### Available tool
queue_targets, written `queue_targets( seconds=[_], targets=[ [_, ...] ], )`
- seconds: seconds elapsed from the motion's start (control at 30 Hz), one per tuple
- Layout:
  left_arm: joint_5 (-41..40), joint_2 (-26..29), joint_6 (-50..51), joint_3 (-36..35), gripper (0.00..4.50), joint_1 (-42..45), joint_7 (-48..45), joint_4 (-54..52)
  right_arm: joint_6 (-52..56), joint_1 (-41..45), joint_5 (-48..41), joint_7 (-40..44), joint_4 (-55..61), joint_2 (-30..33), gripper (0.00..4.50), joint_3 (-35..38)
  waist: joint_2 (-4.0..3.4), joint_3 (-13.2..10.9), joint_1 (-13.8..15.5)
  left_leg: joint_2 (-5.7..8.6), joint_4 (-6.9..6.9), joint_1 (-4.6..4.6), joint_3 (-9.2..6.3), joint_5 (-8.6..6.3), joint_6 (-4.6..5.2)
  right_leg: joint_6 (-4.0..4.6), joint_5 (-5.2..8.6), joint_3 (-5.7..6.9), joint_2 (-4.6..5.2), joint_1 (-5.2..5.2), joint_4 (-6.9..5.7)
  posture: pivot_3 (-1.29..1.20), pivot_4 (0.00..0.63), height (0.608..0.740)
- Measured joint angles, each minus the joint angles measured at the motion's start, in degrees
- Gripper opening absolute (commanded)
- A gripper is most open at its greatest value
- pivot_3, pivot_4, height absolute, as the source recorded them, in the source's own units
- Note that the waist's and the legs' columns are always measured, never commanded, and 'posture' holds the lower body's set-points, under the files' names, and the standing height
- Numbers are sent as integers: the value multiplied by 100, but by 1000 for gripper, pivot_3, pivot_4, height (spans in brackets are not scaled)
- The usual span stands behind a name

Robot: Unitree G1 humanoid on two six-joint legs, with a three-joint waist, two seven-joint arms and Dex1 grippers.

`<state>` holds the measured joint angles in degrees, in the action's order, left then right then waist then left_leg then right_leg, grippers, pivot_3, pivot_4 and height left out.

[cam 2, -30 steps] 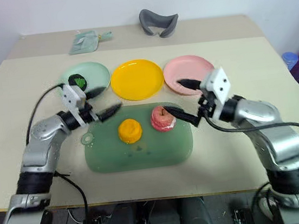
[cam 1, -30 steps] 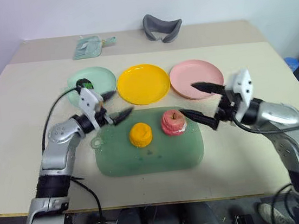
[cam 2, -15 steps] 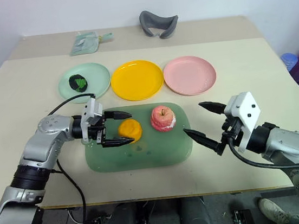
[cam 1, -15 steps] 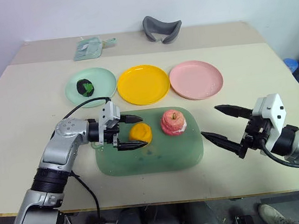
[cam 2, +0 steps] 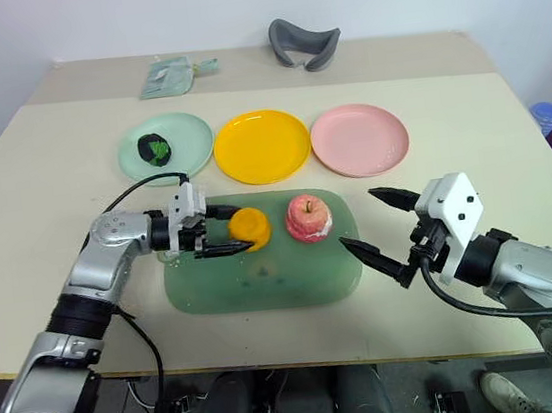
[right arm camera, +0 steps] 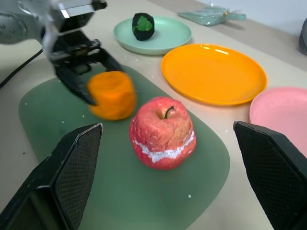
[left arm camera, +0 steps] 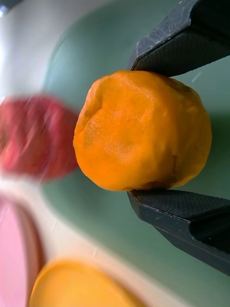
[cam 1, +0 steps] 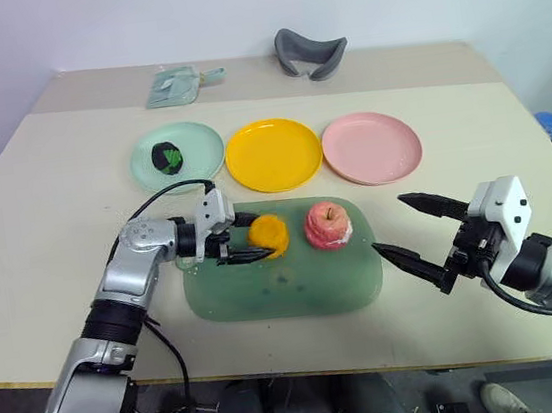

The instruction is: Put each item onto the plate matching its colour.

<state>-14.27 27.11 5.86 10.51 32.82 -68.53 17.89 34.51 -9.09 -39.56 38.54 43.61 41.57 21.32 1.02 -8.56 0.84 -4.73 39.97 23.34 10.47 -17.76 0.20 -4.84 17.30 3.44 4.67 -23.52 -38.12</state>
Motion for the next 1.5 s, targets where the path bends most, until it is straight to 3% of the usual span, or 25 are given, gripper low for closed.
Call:
queue_targets(
  seconds=[0.17,0.3,0.6,0.67,0.73,0.93,1.03,1.17,1.27,1.33,1.5],
  targets=[
    [70,-436,871,-458,2742,853,1462,478,-52,301,55,-82,-41,1,4500,-75,5,-2,-12,1,1,3,-6,0,0,-2,-1,4,-3,-1,0,0,150,740],
    [132,-992,978,-723,2742,1678,2343,1210,-109,710,220,-201,-236,-6,4500,-337,5,-2,9,5,2,4,-6,0,0,-5,-2,6,-1,4,3,0,150,740],
    [810,-2089,337,-805,2742,3512,4310,4327,-149,1578,850,-741,-712,-344,4500,-1170,16,-9,-32,8,-8,6,-2,1,0,-10,-4,6,-3,-6,9,0,150,740],
    [880,-2124,195,-816,3763,3574,4451,4659,-154,1667,926,-809,-720,-444,4500,-1276,15,-9,-34,8,-9,6,1,1,-1,-10,-4,6,-3,-9,9,0,150,740],
    [935,-2132,75,-876,4428,3594,4547,4962,-156,1712,996,-874,-721,-507,4500,-1405,15,-10,-25,7,-8,7,2,1,-1,-10,-4,6,-2,-9,9,0,150,740],
    [998,-2055,-120,-1030,4428,3598,4444,5086,-176,1762,1025,-901,-721,-627,4500,-1480,18,-11,-7,8,-3,11,2,1,-1,-11,-5,7,0,-7,9,0,150,740],
    [906,-1854,-160,-1078,4428,3304,3942,4267,-202,1749,1045,-861,-733,-633,4500,-1581,17,-11,-34,5,-6,10,4,2,-3,-10,-4,7,-1,-12,6,0,150,740],
    [635,-1099,-373,-980,4428,1681,2781,1635,-248,1711,1126,-698,-893,-632,4500,-1717,7,-7,-183,-2,-17,0,10,6,-11,-9,-3,-1,-6,-14,3,0,150,740],
    [142,-357,219,-955,4428,423,1897,-34,-275,1676,1188,-515,-1154,-625,4500,-1839,4,-10,-184,-5,-16,3,10,9,-16,-8,-3,-1,-8,-18,0,0,150,740],
    [-602,433,718,-1028,4428,-444,932,-1275,-350,1746,1243,-327,-1362,-618,4500,-1972,4,-10,-180,-4,-14,3,11,9,-15,-9,-3,-3,-1,-16,0,0,150,740],
    [-1710,1694,1393,-1483,4428,-1541,-378,-2811,-605,2078,1446,117,-2089,-658,4500,-2334,-1,-13,-75,0,-5,0,2,6,-11,-9,-4,2,3,0,2,0,150,740]
  ],
)
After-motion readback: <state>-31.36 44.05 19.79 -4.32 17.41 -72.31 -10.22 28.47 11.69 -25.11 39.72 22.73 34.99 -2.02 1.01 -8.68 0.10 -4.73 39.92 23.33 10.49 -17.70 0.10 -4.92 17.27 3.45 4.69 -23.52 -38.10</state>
